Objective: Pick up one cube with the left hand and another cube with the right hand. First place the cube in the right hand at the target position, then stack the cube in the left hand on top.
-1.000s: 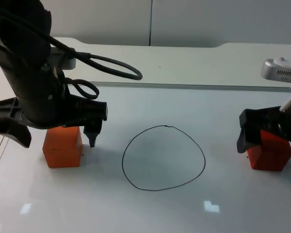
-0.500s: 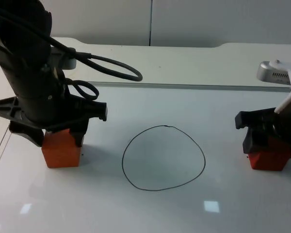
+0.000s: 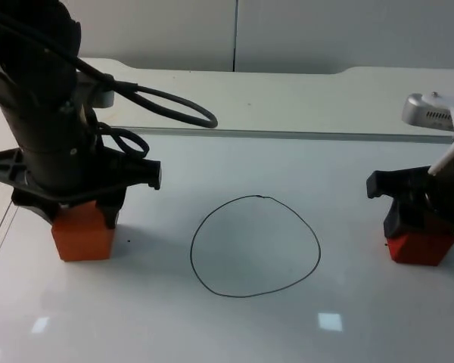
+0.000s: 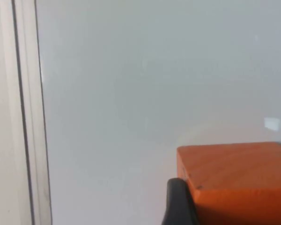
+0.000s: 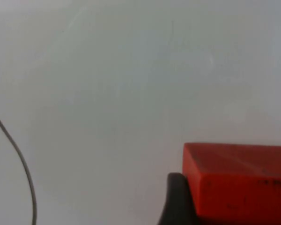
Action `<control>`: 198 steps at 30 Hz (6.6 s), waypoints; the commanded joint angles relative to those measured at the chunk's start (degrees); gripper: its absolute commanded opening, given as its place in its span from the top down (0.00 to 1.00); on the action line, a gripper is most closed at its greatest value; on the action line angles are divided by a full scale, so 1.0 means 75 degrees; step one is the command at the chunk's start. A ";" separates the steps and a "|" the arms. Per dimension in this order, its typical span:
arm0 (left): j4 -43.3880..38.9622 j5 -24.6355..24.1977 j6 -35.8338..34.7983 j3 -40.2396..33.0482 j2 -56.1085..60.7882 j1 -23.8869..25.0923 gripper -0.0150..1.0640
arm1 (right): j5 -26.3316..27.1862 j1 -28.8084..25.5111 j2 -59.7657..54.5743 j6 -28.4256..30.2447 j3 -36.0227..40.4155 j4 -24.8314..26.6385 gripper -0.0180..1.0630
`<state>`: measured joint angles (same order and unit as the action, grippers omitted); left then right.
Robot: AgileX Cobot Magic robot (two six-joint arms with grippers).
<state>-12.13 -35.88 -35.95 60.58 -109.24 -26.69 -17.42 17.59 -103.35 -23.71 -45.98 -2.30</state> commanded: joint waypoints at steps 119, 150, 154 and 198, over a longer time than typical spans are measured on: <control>-0.1661 -0.0308 0.0770 0.0011 0.5168 -0.0060 0.99 | -0.1740 0.2692 -0.1798 0.4955 -0.3315 0.1125 0.98; -0.1677 -0.0290 0.0770 0.0011 0.5168 -0.0060 0.99 | -0.1140 0.2692 -0.0451 0.4979 -0.3711 0.1311 0.01; -0.1677 -0.0290 0.0770 0.0011 0.5168 -0.0060 0.99 | -0.0960 0.2692 0.0118 0.4960 -0.4198 0.1297 0.01; 0.2574 -0.0692 0.5529 0.1553 0.3437 -0.0197 0.99 | -0.3521 -0.2730 0.3771 0.4762 -0.5455 0.0973 0.01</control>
<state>4.70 -41.01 3.12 70.14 -82.53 -27.43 -43.82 -2.80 -75.21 12.00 -86.54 4.63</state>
